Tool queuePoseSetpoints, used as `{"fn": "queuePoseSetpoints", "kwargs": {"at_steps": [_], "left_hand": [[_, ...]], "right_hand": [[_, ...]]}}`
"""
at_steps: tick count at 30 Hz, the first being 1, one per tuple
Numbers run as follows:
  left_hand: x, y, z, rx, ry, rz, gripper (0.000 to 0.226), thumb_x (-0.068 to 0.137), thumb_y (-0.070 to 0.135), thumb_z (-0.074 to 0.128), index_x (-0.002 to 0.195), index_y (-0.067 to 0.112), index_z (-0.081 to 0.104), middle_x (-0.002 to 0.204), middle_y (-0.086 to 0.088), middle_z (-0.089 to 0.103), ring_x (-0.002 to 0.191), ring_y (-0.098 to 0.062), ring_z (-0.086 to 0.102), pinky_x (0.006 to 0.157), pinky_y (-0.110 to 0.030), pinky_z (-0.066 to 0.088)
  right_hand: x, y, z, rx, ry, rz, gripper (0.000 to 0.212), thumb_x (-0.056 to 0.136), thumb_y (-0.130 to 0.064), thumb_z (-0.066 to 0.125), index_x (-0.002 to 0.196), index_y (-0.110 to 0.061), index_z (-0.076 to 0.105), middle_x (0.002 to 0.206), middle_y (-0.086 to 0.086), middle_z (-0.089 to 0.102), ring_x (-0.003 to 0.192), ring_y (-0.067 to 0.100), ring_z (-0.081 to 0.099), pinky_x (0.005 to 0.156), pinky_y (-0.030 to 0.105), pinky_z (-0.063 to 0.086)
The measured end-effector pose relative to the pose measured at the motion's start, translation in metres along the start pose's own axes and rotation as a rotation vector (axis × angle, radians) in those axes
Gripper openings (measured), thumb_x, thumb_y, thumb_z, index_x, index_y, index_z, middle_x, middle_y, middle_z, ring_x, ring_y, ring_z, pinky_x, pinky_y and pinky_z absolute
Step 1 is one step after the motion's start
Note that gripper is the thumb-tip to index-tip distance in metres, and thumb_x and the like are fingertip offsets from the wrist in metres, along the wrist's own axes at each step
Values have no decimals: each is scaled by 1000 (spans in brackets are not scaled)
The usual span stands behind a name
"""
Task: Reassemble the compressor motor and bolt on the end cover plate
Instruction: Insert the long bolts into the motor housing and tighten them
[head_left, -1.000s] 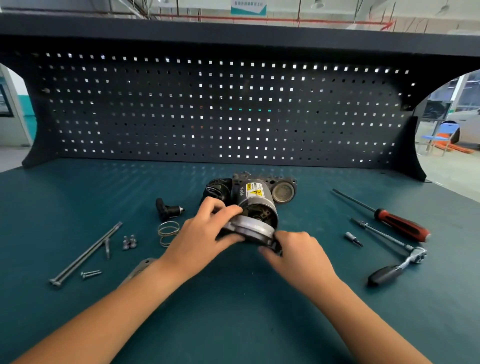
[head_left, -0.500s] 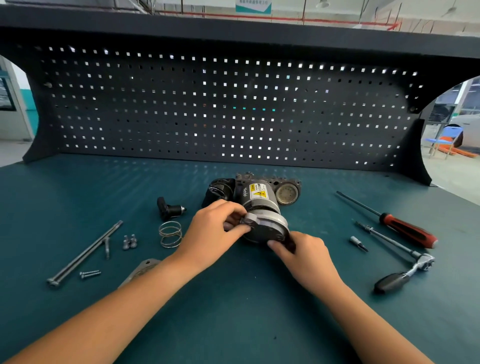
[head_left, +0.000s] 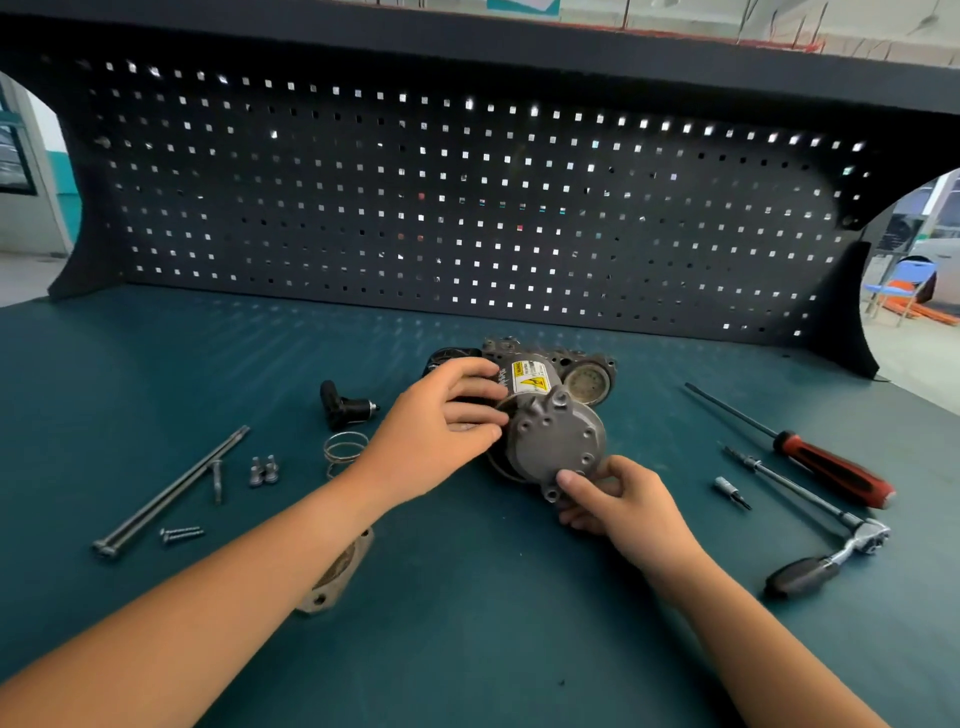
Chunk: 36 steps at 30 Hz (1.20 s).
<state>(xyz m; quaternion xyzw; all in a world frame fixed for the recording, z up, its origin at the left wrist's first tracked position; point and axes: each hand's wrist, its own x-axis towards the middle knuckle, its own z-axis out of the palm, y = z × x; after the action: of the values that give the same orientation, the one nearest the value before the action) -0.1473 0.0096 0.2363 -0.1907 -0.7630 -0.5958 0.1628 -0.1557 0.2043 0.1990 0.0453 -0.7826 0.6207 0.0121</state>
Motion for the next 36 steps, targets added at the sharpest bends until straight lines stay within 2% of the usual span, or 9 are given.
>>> {"fn": "queuePoseSetpoints", "kwargs": {"at_steps": [6,13,17,22,26,30,32,34,36], "left_hand": [[2,-6,-6,147,116,-1,43,82,0,63,94,39,52,102,15,60,81,3,64,77,-14,51],[5,-5,0,274,96,33,29,81,1,64,87,29,63,96,15,57,77,6,62,79,-12,47],[6,-5,-1,276,74,22,26,81,4,66,89,29,63,94,14,60,77,7,61,72,-5,44],[5,-8,5,331,70,-2,18,80,13,71,97,17,69,91,10,61,74,2,59,67,-1,41],[1,-13,9,446,70,-78,18,76,29,75,80,25,58,74,16,57,64,3,53,58,-7,40],[-2,-19,10,566,-31,-230,26,86,43,59,76,19,61,65,11,62,59,-1,57,56,-18,42],[-5,-23,15,531,-123,-295,36,94,39,46,77,13,63,56,13,64,49,1,56,51,-15,42],[-6,-25,19,476,-169,-338,39,98,33,38,77,11,63,44,22,57,41,5,52,45,-7,37],[-5,-27,21,415,-178,-368,34,96,29,41,78,11,63,43,17,57,40,4,51,47,-10,39]], "right_hand": [[-1,-3,-3,148,-84,98,11,88,-10,61,86,0,59,66,7,70,54,11,65,54,17,53],[0,-3,-7,225,-123,138,12,90,-12,59,90,0,61,68,8,71,58,12,66,56,17,53],[0,-6,-11,312,-158,191,15,90,-14,57,88,0,61,69,11,71,59,13,67,54,17,53],[-1,-8,-5,303,-193,235,20,91,-17,56,89,1,62,71,12,71,59,13,67,54,17,53],[-4,-7,3,260,-191,243,22,91,-19,57,91,3,64,74,12,73,62,14,69,55,17,53],[-6,-7,7,192,-164,235,20,91,-19,58,85,-1,63,68,8,72,58,13,68,53,17,53],[-6,-10,9,145,-168,232,18,92,-17,58,83,-2,61,60,7,69,51,12,64,50,17,51],[-5,-13,11,86,-180,233,17,92,-17,57,82,-3,58,55,7,65,45,12,59,46,17,49],[-4,-16,12,18,-188,235,18,93,-18,56,82,-4,57,52,6,63,41,11,55,41,17,45]]}}
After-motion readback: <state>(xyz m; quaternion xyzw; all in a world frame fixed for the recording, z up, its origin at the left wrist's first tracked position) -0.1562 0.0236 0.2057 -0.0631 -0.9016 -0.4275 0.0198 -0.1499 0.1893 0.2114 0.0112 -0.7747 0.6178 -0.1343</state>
